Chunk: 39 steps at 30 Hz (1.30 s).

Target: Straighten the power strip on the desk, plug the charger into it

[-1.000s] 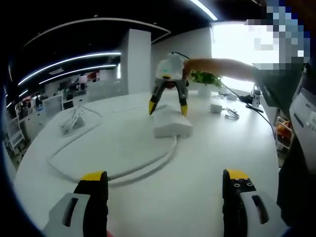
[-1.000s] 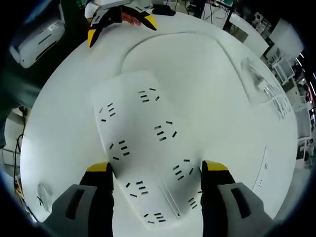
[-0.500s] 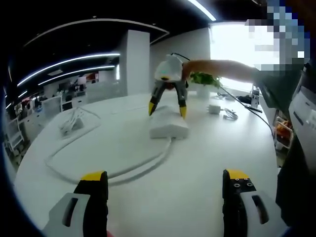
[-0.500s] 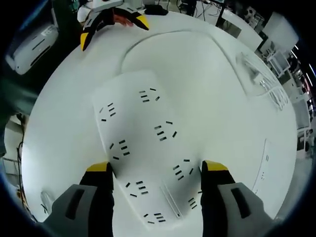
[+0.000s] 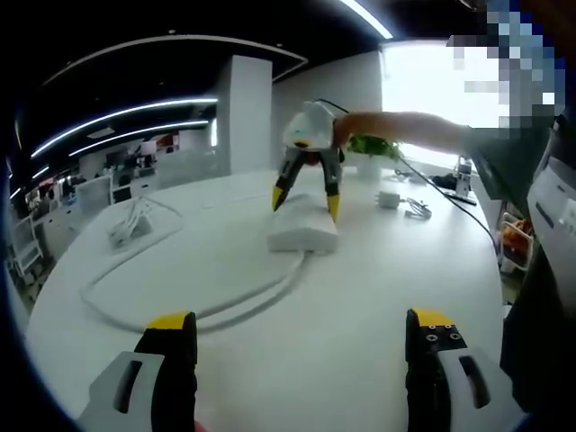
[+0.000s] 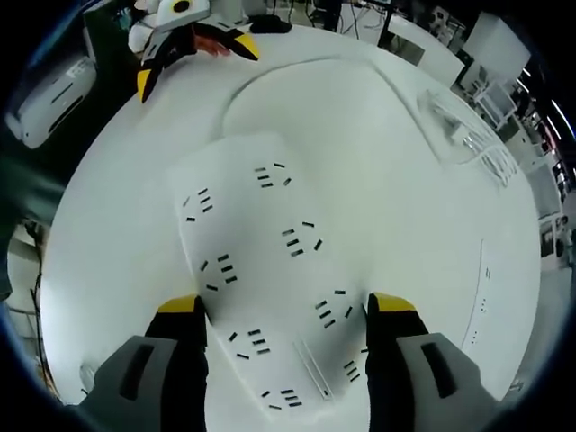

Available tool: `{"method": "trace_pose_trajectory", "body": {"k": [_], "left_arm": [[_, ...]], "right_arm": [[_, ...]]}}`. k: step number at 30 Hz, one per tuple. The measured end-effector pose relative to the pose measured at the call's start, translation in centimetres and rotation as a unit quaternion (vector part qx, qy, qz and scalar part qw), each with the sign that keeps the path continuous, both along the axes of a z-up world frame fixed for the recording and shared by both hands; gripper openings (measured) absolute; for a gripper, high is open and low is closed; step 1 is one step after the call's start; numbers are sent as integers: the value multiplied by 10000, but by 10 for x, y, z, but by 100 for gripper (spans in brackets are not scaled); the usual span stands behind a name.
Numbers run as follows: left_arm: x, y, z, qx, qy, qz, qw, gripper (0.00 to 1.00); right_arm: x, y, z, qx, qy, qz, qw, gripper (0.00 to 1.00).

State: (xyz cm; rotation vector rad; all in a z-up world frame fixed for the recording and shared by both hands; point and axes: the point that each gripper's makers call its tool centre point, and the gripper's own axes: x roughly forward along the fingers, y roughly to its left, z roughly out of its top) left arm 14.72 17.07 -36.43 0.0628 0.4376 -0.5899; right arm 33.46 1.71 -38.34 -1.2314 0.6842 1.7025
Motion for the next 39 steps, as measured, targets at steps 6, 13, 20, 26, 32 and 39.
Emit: {"method": "trace_pose_trajectory", "body": {"k": [6,13,20,26,32,39], "left_arm": [[-3,0,3,4,-36,-3,10000,99],[-5,2,4,20,-54,15,10000,99],[-6,0,5,-3,-68,-24,10000,99],[-8,-3,5,-37,-82,-75,9999,99],[-8,-3,8,-35,-113,-98,9999,99],[-12,-4,6,-23,-100,-114,9999,99]], "right_arm": [[-2,-2,1,-21,-5,-191,9998,72],[-3,-4,2,63,17,-386,9992,72],[-7,-7,2,57,7,-618,9981,71],[-10,-11,2,209,32,-828,9963,71],[-12,-13,2,313,43,-997,9945,71],[-14,-15,2,357,40,-1152,9927,71]]}}
